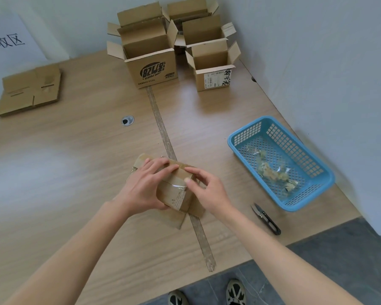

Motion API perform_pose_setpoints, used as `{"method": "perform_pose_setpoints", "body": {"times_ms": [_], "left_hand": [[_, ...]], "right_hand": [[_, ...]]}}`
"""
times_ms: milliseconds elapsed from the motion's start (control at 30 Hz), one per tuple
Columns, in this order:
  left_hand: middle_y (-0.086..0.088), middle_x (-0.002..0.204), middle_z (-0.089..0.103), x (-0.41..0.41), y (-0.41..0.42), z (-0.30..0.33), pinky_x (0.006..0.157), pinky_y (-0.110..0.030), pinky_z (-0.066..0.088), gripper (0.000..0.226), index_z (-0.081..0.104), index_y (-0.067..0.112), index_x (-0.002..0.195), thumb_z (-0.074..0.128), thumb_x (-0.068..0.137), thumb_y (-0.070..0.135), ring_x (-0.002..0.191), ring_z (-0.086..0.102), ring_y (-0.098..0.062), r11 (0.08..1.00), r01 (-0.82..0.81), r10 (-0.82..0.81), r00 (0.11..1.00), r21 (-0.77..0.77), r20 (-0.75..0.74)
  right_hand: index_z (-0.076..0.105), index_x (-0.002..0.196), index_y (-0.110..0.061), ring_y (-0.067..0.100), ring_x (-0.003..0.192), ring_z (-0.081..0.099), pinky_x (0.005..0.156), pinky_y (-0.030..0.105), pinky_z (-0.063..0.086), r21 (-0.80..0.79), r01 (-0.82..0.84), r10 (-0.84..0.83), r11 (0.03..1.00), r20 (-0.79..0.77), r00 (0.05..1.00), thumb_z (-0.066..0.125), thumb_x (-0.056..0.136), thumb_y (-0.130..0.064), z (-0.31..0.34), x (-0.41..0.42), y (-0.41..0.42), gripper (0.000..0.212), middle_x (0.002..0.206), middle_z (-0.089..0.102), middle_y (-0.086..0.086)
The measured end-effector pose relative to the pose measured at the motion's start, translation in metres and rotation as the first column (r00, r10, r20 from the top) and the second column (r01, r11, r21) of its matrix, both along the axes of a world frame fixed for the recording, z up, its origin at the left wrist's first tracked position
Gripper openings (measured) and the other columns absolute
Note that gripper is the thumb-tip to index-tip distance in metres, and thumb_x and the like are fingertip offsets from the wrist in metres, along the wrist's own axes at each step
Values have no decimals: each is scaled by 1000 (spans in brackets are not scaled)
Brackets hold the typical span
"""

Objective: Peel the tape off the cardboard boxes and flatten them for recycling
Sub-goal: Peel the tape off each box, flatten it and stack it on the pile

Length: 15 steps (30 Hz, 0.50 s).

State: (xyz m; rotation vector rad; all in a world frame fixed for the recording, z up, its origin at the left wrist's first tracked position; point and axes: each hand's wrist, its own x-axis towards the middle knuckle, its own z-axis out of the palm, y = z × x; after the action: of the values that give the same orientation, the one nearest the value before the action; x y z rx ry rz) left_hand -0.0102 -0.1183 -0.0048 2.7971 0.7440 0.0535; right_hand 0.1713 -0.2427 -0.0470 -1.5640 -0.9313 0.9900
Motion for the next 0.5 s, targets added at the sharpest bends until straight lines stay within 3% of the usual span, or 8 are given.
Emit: {"method": "perform_pose_setpoints", "body": {"times_ms": [100,300,500], "left_hand": [[-2,144,47,-3,0,-6,119,-37,23,112,48,22,148,88,51,60,137,42,-23,1000,-16,17,1000,-25,24],[2,142,47,-2,3,-10,114,-40,34,111,49,24,147,81,50,66,135,43,-21,999,-28,30,998,-38,56],[1,143,47,-4,0,-9,114,-39,33,111,48,24,148,75,51,72,135,44,-24,999,-42,44,997,-34,57]], "right_hand": [[75,114,-27,-5,105,66,100,28,52,-17,-48,50,999,144,988,74,89,-22,11,14,14,26,110,74,-15],[60,136,-27,-2,127,54,103,23,49,-69,-248,245,966,-43,968,74,86,-12,6,34,-9,54,133,63,-12],[60,132,-28,0,126,54,102,25,51,-12,-149,148,989,-37,988,79,79,-11,0,17,-10,59,129,62,-10]]}}
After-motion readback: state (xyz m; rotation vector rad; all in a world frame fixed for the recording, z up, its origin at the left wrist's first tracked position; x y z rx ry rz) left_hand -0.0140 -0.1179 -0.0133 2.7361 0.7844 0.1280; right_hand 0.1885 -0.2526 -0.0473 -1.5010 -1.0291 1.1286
